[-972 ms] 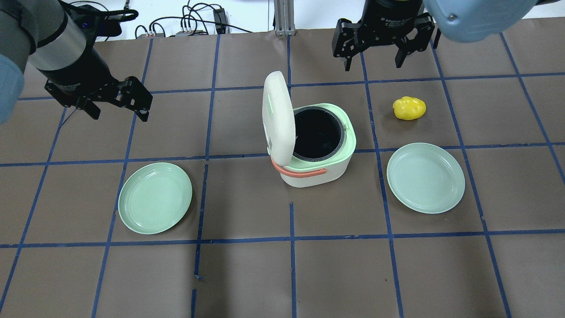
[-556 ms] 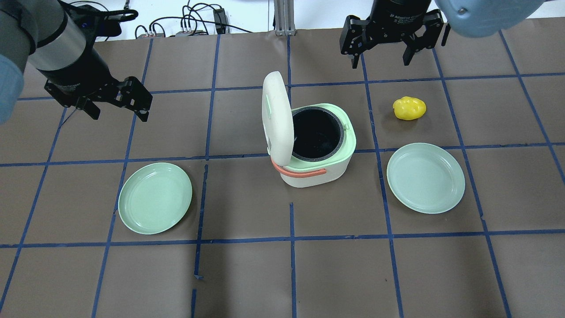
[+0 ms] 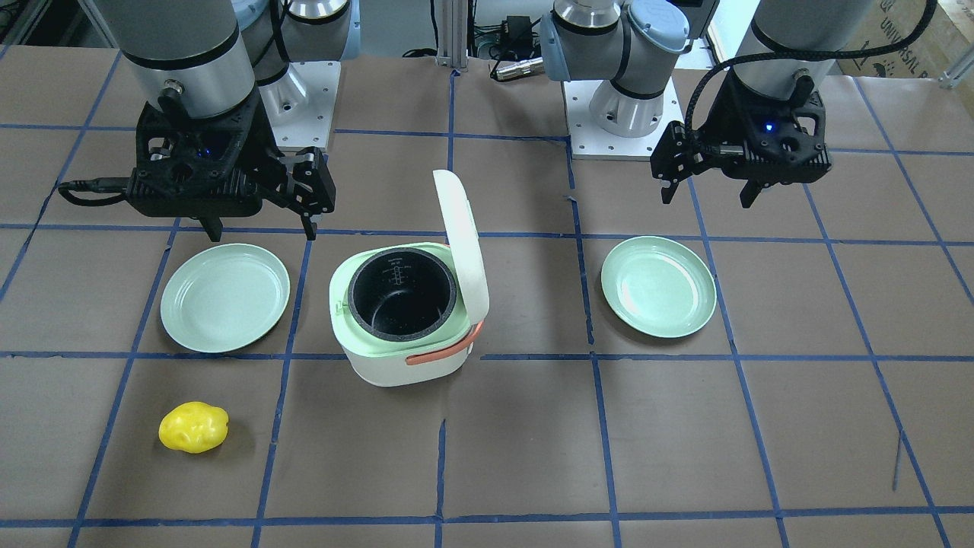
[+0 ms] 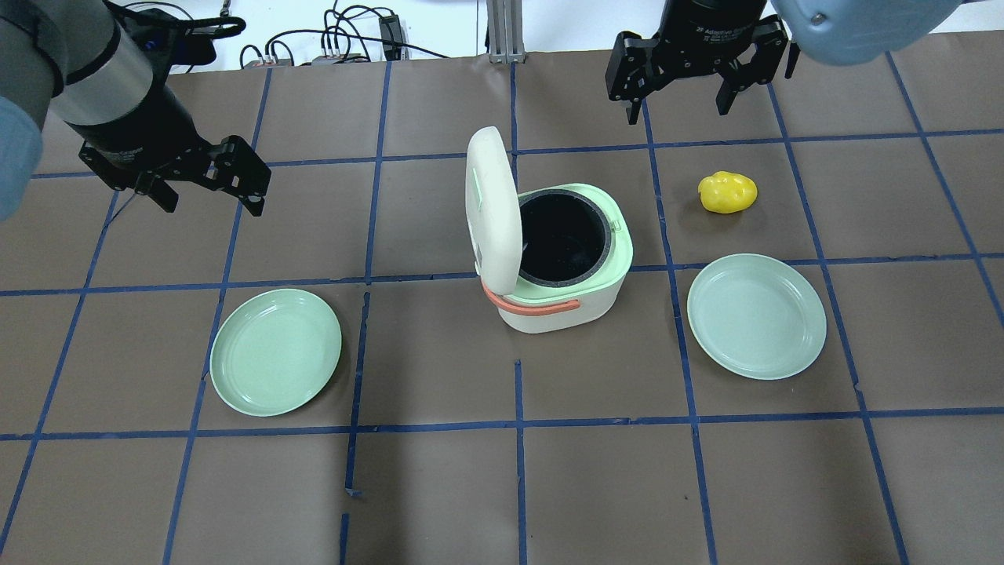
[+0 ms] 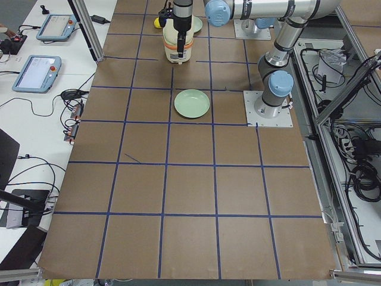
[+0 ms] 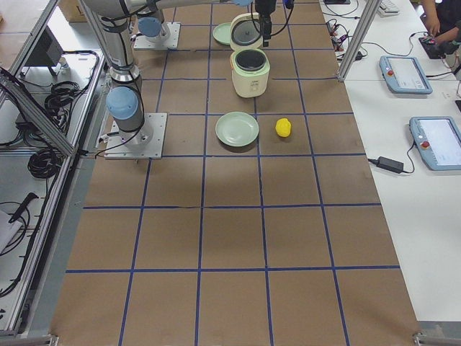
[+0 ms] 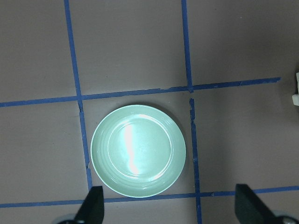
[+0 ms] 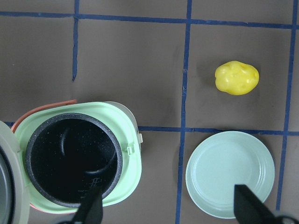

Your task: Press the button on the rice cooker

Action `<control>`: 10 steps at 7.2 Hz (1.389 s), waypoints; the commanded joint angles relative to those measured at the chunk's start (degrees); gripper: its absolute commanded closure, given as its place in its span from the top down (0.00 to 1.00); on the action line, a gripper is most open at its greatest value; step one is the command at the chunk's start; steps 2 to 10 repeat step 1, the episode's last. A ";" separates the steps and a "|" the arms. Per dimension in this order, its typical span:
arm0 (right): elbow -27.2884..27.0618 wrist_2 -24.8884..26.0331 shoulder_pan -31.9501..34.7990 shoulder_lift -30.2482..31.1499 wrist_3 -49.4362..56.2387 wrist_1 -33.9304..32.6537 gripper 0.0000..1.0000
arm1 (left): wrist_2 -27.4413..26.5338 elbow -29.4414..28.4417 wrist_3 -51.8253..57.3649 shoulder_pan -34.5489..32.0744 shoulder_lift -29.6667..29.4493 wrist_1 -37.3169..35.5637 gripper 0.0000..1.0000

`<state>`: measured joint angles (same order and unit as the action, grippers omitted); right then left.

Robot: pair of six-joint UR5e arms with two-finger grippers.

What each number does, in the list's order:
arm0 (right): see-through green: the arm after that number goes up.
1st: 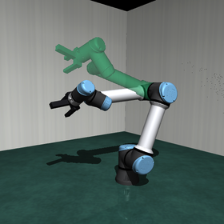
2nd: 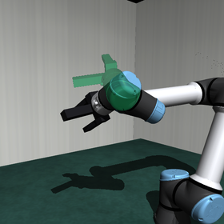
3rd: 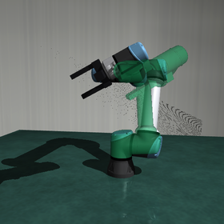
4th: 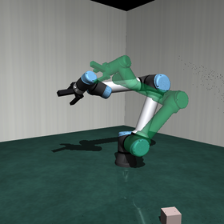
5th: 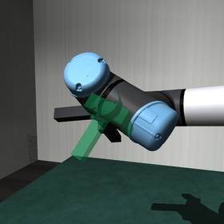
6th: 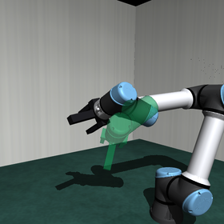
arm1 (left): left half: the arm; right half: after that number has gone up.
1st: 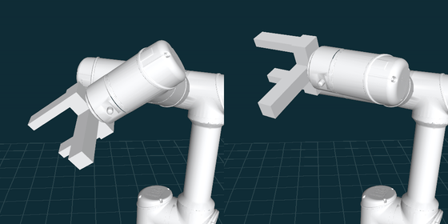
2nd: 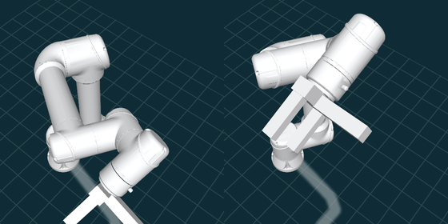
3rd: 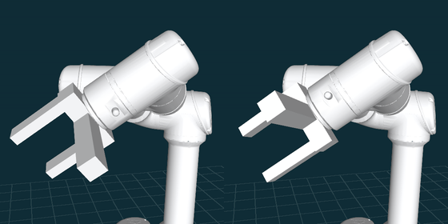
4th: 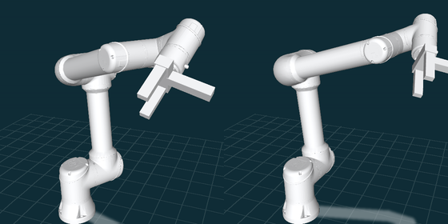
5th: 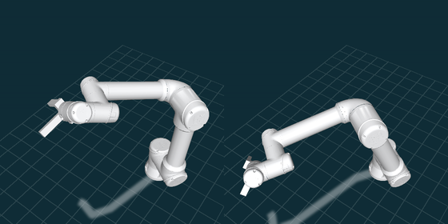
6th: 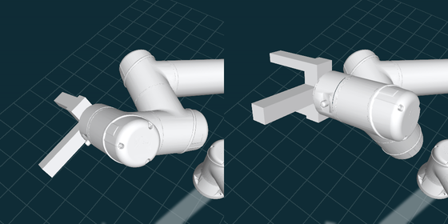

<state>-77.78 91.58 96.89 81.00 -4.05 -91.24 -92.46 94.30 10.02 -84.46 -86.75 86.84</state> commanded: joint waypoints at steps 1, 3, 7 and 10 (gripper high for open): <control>-0.09 -0.09 -1.87 0.21 0.44 0.19 1.00 | 0.00 0.00 0.00 0.00 0.00 0.00 1.00; -0.09 -0.09 -1.87 0.21 0.44 0.19 1.00 | 0.00 0.00 0.00 0.00 0.00 0.00 1.00; -0.09 -0.09 -1.87 0.21 0.44 0.19 1.00 | 0.00 0.00 0.00 0.00 0.00 0.00 1.00; -0.09 -0.09 -1.87 0.21 0.44 0.19 1.00 | 0.00 0.00 0.00 0.00 0.00 0.00 1.00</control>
